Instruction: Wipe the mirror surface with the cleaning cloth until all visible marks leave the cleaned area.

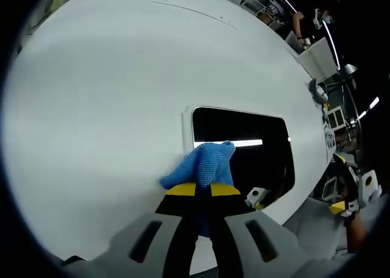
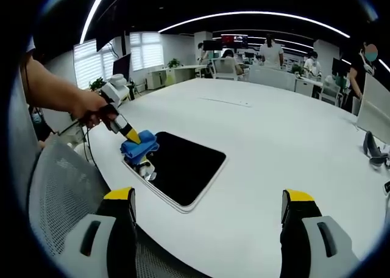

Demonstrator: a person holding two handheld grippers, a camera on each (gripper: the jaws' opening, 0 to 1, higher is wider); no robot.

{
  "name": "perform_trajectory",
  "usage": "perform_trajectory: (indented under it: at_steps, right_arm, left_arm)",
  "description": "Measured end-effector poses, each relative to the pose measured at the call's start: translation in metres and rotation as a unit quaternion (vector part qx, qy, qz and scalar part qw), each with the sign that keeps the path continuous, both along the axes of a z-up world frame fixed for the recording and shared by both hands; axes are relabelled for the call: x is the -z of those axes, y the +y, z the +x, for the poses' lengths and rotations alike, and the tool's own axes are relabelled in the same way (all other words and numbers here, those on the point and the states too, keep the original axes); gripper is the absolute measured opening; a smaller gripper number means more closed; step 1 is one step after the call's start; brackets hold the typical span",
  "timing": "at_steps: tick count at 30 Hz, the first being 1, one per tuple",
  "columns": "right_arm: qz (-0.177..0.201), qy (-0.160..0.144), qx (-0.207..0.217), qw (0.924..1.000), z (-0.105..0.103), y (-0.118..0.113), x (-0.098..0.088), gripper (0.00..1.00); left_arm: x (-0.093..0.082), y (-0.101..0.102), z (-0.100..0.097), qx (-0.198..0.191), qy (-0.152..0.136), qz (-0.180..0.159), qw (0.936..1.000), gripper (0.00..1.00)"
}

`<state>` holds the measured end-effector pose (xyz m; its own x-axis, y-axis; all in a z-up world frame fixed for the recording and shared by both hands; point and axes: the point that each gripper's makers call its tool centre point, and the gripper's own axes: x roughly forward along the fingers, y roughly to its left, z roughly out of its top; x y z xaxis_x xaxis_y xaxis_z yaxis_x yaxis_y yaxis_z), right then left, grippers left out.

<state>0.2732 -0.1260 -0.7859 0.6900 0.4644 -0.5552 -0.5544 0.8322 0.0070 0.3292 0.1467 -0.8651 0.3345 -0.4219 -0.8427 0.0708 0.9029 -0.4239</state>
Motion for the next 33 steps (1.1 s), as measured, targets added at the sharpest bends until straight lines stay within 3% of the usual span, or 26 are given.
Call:
perform_trajectory:
  at_steps: [5, 18, 33]
  right_arm:
    - [-0.012, -0.004, -0.027, 0.9996, -0.004, 0.005, 0.0, 0.99]
    - [-0.003, 0.003, -0.025, 0.9997, -0.005, 0.005, 0.0, 0.99]
    - [-0.012, -0.002, -0.028, 0.9995, -0.006, 0.005, 0.001, 0.99]
  left_arm:
    - [0.001, 0.001, -0.008, 0.0, 0.005, -0.003, 1.0, 0.02]
    - [0.001, 0.003, -0.026, -0.008, 0.021, -0.003, 0.9997, 0.01]
    - [0.0, 0.002, -0.026, -0.025, 0.027, -0.002, 0.9993, 0.0]
